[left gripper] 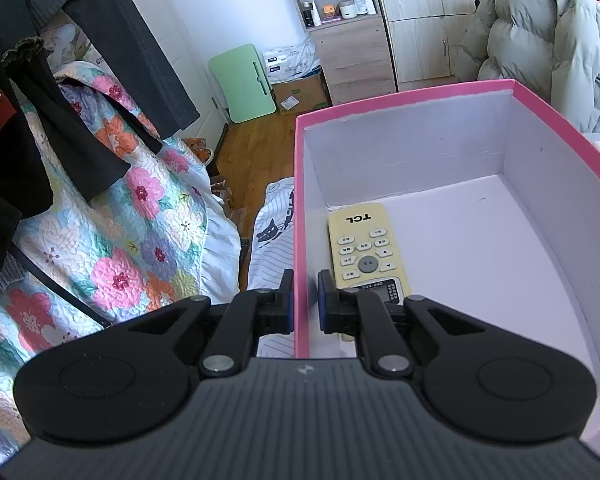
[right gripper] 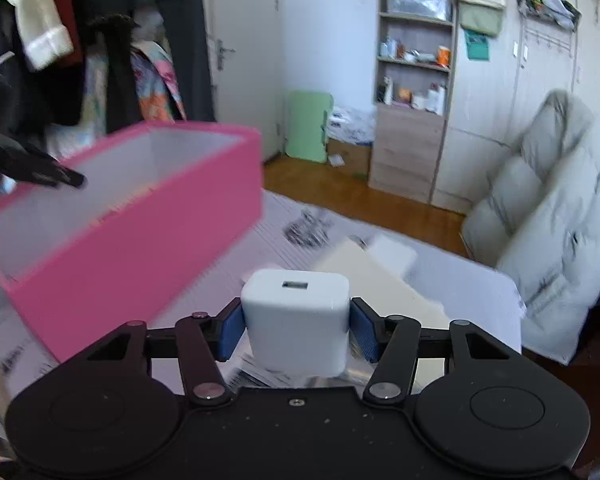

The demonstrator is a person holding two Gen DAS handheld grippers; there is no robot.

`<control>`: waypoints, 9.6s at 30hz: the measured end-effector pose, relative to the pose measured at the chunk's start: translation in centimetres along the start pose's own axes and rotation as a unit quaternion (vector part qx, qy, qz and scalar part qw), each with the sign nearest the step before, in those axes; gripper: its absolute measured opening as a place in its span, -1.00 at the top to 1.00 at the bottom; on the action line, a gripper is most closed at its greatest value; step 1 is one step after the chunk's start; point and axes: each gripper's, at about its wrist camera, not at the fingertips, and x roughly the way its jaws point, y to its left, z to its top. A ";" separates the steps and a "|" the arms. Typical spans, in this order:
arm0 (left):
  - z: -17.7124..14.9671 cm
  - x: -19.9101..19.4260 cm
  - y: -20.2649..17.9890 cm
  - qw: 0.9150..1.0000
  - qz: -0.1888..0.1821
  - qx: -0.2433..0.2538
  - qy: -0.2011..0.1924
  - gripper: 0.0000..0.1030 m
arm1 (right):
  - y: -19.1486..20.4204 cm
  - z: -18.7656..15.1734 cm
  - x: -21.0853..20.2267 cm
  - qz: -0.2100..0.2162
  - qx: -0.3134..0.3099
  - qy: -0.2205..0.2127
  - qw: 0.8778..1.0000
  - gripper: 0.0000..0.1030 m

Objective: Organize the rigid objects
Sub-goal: 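Carry the white charger into the pink box and release it, then grasp the white remote with pink buttons using the right tool, then carry the white remote into the pink box and release it, then grasp the cream remote with pink buttons using the right tool, then carry the cream remote into the pink box and open the right tool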

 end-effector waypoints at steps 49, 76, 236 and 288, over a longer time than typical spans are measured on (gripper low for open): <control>-0.2 0.1 0.5 1.000 -0.013 -0.021 -0.012 0.86 | 13.1 10.0 7.9 0.229 0.079 0.095 0.966 -0.21; 0.0 0.0 -1.3 0.999 0.028 0.035 0.000 0.77 | -0.3 -2.3 -1.1 -0.056 0.118 0.034 0.991 -0.40; 1.0 -0.3 -0.3 1.000 0.012 0.009 0.006 0.76 | 3.2 7.6 -0.8 0.105 -0.034 0.038 0.993 -0.49; 0.1 -1.2 -0.4 0.997 0.038 -0.036 -0.057 0.88 | 1.5 -2.0 -4.2 -0.063 -0.016 0.003 0.998 -0.15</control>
